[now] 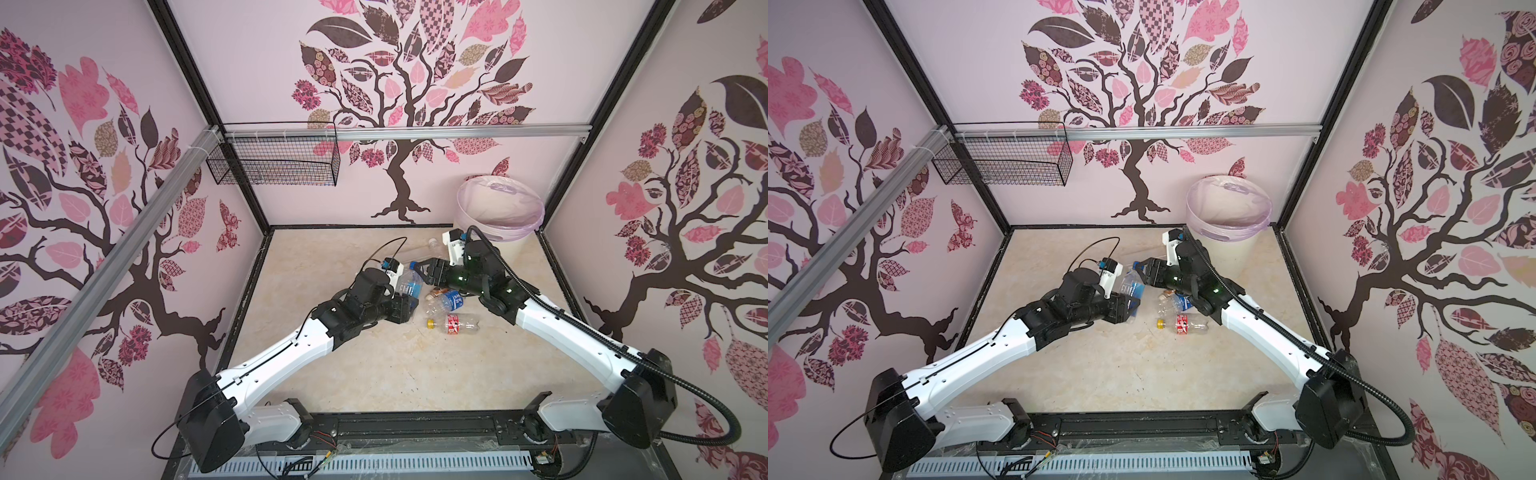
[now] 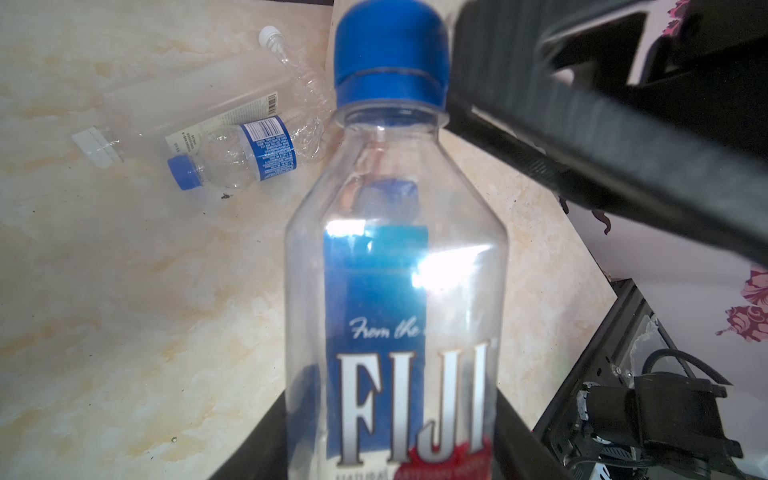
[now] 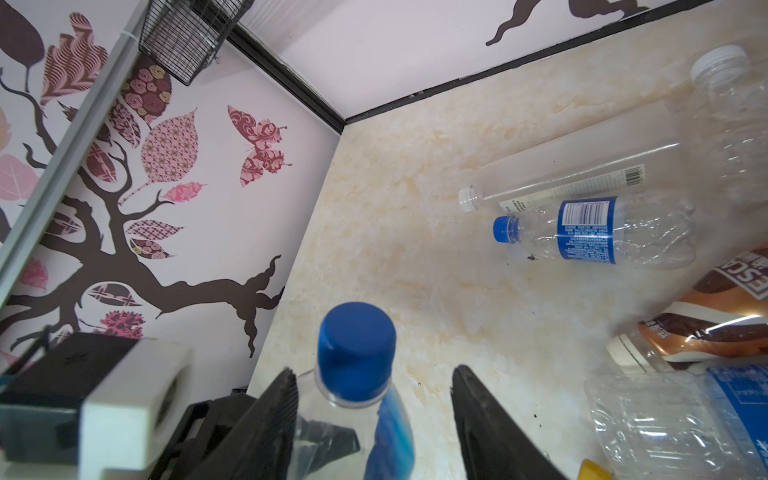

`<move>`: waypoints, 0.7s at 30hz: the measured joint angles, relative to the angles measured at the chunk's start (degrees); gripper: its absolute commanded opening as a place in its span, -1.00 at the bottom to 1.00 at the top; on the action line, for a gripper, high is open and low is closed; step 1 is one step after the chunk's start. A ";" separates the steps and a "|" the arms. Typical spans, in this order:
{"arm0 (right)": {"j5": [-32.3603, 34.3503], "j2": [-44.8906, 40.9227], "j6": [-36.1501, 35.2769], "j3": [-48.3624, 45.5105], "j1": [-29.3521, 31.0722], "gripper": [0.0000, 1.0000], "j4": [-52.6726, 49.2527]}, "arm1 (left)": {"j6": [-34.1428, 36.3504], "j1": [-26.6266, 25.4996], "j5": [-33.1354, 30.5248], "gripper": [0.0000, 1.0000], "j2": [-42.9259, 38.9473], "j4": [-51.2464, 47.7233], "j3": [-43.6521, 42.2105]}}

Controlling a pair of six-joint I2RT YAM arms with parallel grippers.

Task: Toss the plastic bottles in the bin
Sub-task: 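Lift the Fiji bottle toward the right gripper while the right grasps its cap, then carry the Fiji bottle over the bin with the right gripper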

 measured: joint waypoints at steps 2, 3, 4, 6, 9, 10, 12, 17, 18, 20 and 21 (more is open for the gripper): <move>-0.22 0.81 0.00 0.02 0.33 0.13 0.28 | -0.09 -0.09 0.00 0.12 -0.02 -0.17 0.00; -0.44 1.09 0.00 0.11 0.50 0.11 0.46 | -0.09 -0.09 0.04 0.11 -0.02 -0.22 0.00; -0.57 1.31 0.02 0.22 0.68 0.09 0.52 | -0.15 -0.11 0.11 0.11 -0.02 -0.17 0.00; -0.83 1.99 0.00 1.01 0.98 0.07 0.61 | -0.15 -0.15 0.20 0.11 -0.04 -0.04 0.00; -1.05 2.82 0.00 2.03 1.40 0.00 0.81 | -0.17 -0.22 0.46 0.11 -0.07 0.31 0.00; -1.05 3.06 0.00 2.34 1.53 -0.03 0.83 | -0.17 -0.24 0.55 0.11 -0.07 0.35 0.00; -1.05 3.43 0.00 2.67 1.79 -0.11 0.92 | -0.20 -0.24 0.59 0.11 -0.07 0.37 0.00; -1.07 3.78 0.87 2.73 1.90 -0.33 1.49 | -0.50 -0.24 0.55 0.12 -0.09 0.13 0.00; -1.01 3.78 0.94 2.78 2.01 -0.39 1.75 | -0.61 -0.26 0.55 0.12 -0.09 0.20 0.00; -0.79 3.78 0.81 2.80 2.14 -0.45 1.95 | -0.72 -0.28 0.48 0.15 -0.09 0.17 -0.02; -0.61 3.78 0.76 2.80 2.16 -0.48 1.97 | -0.87 -0.31 0.52 0.15 -0.09 0.17 -0.02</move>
